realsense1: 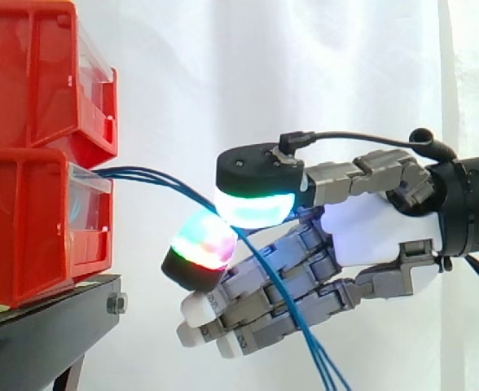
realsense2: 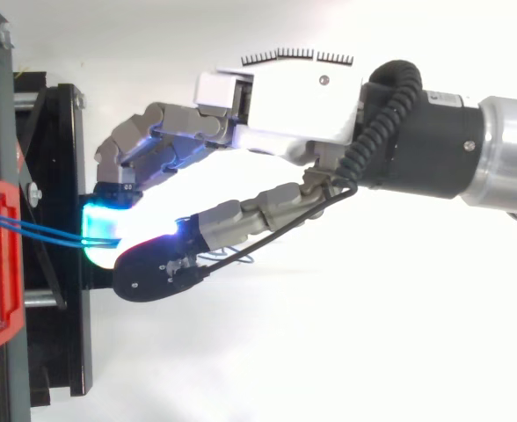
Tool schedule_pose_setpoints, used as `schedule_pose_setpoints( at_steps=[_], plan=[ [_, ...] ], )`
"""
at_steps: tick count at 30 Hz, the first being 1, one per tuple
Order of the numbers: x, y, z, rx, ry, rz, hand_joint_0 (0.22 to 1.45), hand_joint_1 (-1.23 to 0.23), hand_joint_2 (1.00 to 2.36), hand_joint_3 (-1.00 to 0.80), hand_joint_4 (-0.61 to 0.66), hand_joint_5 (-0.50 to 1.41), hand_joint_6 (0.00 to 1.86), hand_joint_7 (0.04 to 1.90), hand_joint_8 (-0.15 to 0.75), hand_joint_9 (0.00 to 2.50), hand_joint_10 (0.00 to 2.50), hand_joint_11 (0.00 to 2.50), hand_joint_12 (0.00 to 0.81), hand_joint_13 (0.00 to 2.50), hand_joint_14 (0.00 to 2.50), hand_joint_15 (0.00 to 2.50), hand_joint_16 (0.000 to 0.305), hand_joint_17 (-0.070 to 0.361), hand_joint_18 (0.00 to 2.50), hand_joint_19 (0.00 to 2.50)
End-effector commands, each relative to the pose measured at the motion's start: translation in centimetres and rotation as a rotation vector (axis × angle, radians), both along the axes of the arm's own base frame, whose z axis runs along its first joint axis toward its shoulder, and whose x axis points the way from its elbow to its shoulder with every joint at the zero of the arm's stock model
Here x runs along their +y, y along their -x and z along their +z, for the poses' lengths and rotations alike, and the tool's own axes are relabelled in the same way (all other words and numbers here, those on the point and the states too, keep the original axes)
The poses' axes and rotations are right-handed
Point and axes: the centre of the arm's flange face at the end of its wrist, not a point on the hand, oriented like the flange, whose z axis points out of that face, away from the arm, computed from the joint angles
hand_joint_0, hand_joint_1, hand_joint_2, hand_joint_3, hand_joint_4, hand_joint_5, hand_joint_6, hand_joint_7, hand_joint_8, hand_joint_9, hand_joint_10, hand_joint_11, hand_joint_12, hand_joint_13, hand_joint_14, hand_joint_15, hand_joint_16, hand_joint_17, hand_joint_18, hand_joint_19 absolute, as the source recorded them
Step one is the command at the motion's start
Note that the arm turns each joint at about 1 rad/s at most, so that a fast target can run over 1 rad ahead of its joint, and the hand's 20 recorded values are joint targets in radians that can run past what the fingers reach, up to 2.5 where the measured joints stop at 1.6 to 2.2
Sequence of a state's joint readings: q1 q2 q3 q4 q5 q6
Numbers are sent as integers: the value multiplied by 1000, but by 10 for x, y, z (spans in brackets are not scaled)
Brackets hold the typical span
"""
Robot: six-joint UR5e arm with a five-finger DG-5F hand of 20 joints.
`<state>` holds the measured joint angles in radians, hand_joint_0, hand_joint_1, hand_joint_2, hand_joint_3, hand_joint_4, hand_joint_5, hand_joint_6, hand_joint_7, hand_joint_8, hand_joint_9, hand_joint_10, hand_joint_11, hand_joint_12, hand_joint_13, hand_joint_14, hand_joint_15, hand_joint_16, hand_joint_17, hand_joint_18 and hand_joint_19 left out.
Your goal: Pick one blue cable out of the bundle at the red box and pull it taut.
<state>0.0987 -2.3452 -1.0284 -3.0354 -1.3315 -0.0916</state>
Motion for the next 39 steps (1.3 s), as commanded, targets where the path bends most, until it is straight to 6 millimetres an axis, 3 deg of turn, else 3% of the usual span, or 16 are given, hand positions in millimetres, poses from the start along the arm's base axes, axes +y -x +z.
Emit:
schedule_pose_setpoints(
  at_steps=[1, 3, 11, 31, 39],
  plan=[
    [-1, 7, 14, 15, 0, -1, 633, -854, 1013, -45, 54, -167, 882, 893, 331, 721, 10, 506, 342, 332, 3, 95, 53, 119, 210, 71],
    [-1, 8, 16, 21, 1, -1, 633, -855, 1014, -56, 46, -168, 879, 886, 335, 822, 16, 686, 341, 336, 4, 100, 53, 118, 209, 60],
    [-3, 17, 22, 71, 13, -4, 631, -854, 1016, -80, 47, -171, 873, 899, 337, 937, 15, 950, 337, 341, 4, 111, 52, 116, 199, 71],
    [0, 15, 35, 66, -17, -8, 645, -919, 1021, -103, 68, -179, 877, 929, 320, 901, 17, 971, 327, 350, 4, 115, 50, 112, 217, 70],
    [1, 15, 35, 67, -15, -7, 699, -1003, 1015, -287, 97, -186, 877, 910, 315, 875, 16, 958, 332, 373, 4, 112, 51, 114, 257, 50]
  ],
)
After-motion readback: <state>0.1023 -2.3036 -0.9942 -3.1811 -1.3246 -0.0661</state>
